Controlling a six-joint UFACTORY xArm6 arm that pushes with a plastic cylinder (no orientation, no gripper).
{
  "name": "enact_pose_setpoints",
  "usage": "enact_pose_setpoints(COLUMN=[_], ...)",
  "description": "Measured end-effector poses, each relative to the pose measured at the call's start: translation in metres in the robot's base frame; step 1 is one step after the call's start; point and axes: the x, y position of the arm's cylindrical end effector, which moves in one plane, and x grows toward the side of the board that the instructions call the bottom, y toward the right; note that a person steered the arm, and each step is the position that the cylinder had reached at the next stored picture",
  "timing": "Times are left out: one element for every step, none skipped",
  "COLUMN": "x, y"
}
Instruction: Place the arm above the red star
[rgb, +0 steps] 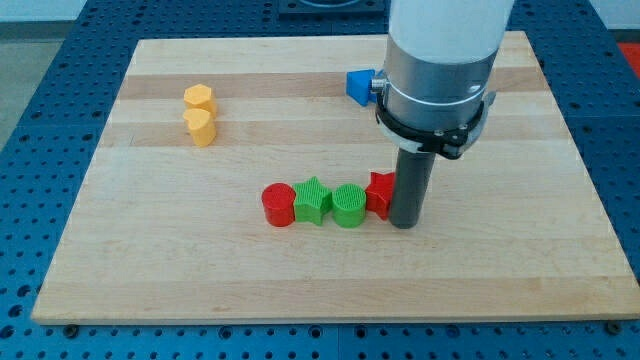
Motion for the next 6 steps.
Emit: enact_pose_setpoints(x=[0.001, -0.045, -0.088, -0.082, -0.076, -0.077], y=[0.043, 0.084, 0.07, 0.031, 0.009, 0.002])
